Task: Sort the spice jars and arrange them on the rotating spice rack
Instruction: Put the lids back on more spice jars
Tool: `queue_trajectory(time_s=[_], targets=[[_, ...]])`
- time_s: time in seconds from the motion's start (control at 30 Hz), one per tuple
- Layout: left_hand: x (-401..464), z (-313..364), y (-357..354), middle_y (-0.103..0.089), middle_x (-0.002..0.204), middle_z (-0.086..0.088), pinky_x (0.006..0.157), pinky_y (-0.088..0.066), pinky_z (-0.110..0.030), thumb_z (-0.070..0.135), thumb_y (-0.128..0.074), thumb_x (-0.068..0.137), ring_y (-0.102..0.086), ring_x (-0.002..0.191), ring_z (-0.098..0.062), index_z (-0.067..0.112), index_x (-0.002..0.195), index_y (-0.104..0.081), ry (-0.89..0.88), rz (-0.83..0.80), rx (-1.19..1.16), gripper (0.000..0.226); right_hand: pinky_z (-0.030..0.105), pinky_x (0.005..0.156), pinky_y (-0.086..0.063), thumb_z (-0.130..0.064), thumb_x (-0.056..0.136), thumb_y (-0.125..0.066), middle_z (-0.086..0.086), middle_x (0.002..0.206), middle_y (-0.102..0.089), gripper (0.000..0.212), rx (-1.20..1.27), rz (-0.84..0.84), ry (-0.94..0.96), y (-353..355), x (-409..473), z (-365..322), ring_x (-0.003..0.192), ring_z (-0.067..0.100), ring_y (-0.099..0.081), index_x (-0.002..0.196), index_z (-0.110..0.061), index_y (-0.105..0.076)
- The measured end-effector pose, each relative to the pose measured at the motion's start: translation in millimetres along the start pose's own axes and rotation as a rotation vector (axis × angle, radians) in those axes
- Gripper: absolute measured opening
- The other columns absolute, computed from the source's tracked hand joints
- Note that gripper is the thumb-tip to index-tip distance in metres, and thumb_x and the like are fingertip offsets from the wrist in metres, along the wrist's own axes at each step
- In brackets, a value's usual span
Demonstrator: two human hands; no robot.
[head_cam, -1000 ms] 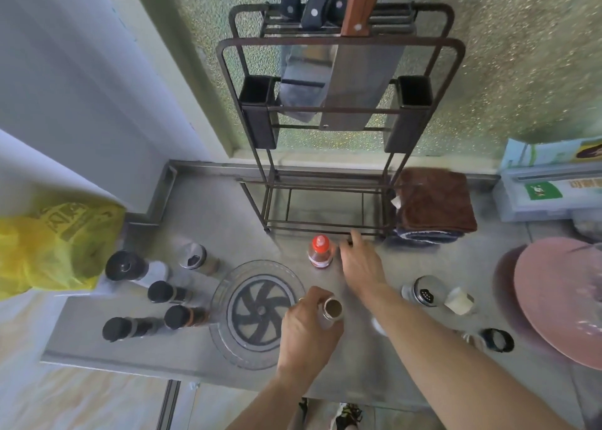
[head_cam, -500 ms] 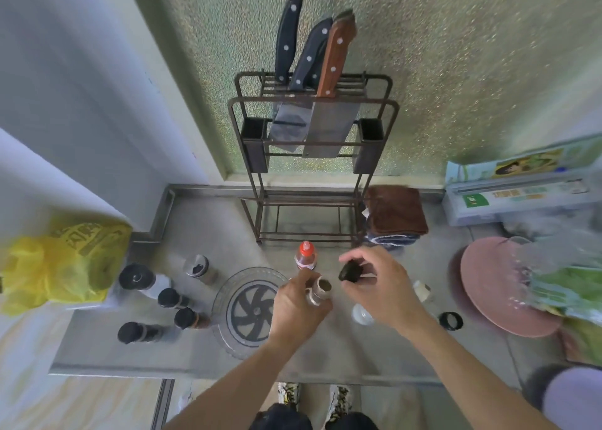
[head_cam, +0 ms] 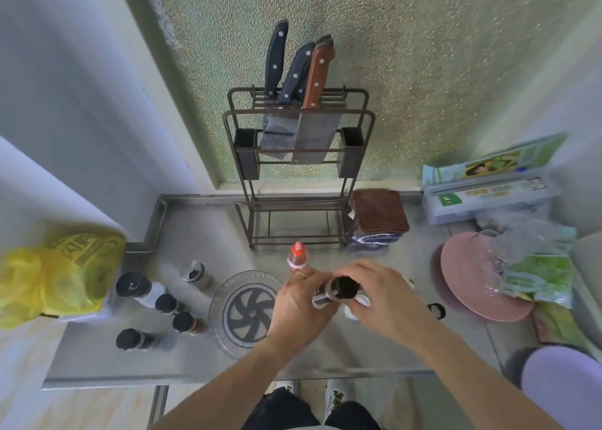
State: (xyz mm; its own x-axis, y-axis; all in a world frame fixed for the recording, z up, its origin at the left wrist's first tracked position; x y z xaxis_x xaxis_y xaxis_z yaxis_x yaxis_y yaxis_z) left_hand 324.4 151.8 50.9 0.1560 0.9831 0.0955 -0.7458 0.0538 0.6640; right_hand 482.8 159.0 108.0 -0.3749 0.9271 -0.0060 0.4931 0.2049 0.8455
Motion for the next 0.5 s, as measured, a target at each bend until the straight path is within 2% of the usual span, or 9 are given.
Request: queue_trajectory(time_s=[0.07, 0.1, 0.17, 0.2, 0.27, 0.33, 0.4, 0.43, 0.5], targets=[[-3, -1, 2, -0.065, 0.098, 0.015, 0.071, -0.042, -0.01, 0.034, -0.081, 0.075, -0.057, 0.086, -0.001, 0.036, 0.107, -0.071, 0.0, -0.005, 0.002, 0.033, 0.035, 0.083, -0.052, -0.034, 0.078, -0.075, -0.01, 0.104, -0.066, 0.034, -0.055, -0.046, -0.031, -4, 3, 1, 0.094, 0.014, -0.064, 0.11, -0.027, -0.064], [-5, -2, 2, -0.065, 0.097, 0.015, 0.072, -0.037, -0.006, 0.034, -0.082, 0.075, -0.056, 0.086, 0.0, 0.036, 0.107, -0.071, 0.002, -0.007, 0.003, 0.033, 0.038, 0.08, -0.051, -0.046, 0.079, -0.071, -0.008, 0.097, -0.067, 0.032, -0.093, -0.058, -0.063, -6, 4, 1, 0.089, 0.016, -0.064, 0.103, -0.026, -0.063], [-6, -3, 4, -0.064, 0.097, 0.017, 0.071, -0.034, -0.003, 0.035, -0.081, 0.076, -0.054, 0.087, 0.001, 0.036, 0.107, -0.071, 0.004, -0.015, 0.011, 0.032, 0.039, 0.074, -0.05, -0.071, 0.077, -0.051, -0.005, 0.08, -0.066, 0.049, -0.194, -0.046, -0.153, -10, 7, 3, 0.075, 0.019, -0.062, 0.086, -0.023, -0.06], [-7, -3, 5, -0.063, 0.097, 0.018, 0.071, -0.034, -0.003, 0.036, -0.08, 0.077, -0.054, 0.088, 0.002, 0.036, 0.107, -0.072, -0.003, -0.019, 0.014, 0.031, 0.039, 0.072, -0.049, -0.077, 0.075, -0.043, -0.004, 0.075, -0.065, 0.057, -0.238, -0.033, -0.184, -10, 7, 2, 0.071, 0.02, -0.06, 0.08, -0.023, -0.057], [-7, -4, 6, -0.063, 0.098, 0.018, 0.072, -0.035, -0.003, 0.035, -0.079, 0.077, -0.055, 0.089, 0.001, 0.036, 0.108, -0.072, -0.009, -0.026, 0.012, 0.032, 0.036, 0.072, -0.049, -0.076, 0.074, -0.048, -0.006, 0.08, -0.065, 0.055, -0.194, -0.024, -0.172, -8, 5, -1, 0.072, 0.017, -0.06, 0.087, -0.023, -0.058], [-6, -4, 6, -0.063, 0.098, 0.017, 0.074, -0.037, -0.006, 0.033, -0.079, 0.076, -0.057, 0.09, -0.001, 0.037, 0.108, -0.072, -0.009, -0.033, 0.007, 0.033, 0.034, 0.075, -0.052, -0.057, 0.075, -0.069, -0.01, 0.095, -0.064, 0.043, -0.098, -0.068, -0.089, -7, 4, -4, 0.079, 0.012, -0.06, 0.105, -0.029, -0.057], [-5, -5, 6, -0.063, 0.098, 0.017, 0.074, -0.038, -0.007, 0.035, -0.079, 0.077, -0.057, 0.091, -0.002, 0.038, 0.109, -0.071, -0.009, -0.041, 0.009, 0.033, 0.034, 0.075, -0.051, -0.041, 0.076, -0.075, -0.011, 0.094, -0.063, 0.035, -0.094, -0.088, -0.064, -9, 2, -4, 0.078, 0.011, -0.056, 0.104, -0.032, -0.056], [-5, -6, 5, -0.063, 0.098, 0.017, 0.074, -0.038, -0.007, 0.035, -0.079, 0.077, -0.056, 0.092, -0.002, 0.038, 0.11, -0.072, -0.009, -0.047, 0.01, 0.033, 0.033, 0.074, -0.049, -0.041, 0.077, -0.075, -0.01, 0.091, -0.064, 0.032, -0.112, -0.071, -0.085, -10, 2, -3, 0.078, 0.012, -0.055, 0.101, -0.03, -0.057], [-7, -9, 4, -0.063, 0.098, 0.016, 0.073, -0.039, -0.008, 0.035, -0.078, 0.078, -0.055, 0.092, -0.001, 0.036, 0.11, -0.072, -0.009, -0.059, 0.017, 0.033, 0.031, 0.069, -0.045, -0.054, 0.079, -0.07, -0.006, 0.085, -0.066, 0.036, -0.193, -0.046, -0.145, -16, 3, -4, 0.076, 0.016, -0.053, 0.098, -0.025, -0.06]])
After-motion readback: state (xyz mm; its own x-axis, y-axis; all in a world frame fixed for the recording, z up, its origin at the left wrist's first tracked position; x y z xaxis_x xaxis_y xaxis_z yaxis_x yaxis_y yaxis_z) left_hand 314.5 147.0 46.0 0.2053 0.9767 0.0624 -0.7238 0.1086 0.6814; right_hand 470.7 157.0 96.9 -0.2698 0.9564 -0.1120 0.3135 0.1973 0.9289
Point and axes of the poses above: each hand's wrist, its own x-axis towards the middle knuckle, its own y-axis out of the back of the hand, z = x × y, the point moved 4 cm from there along x, towards the middle knuckle
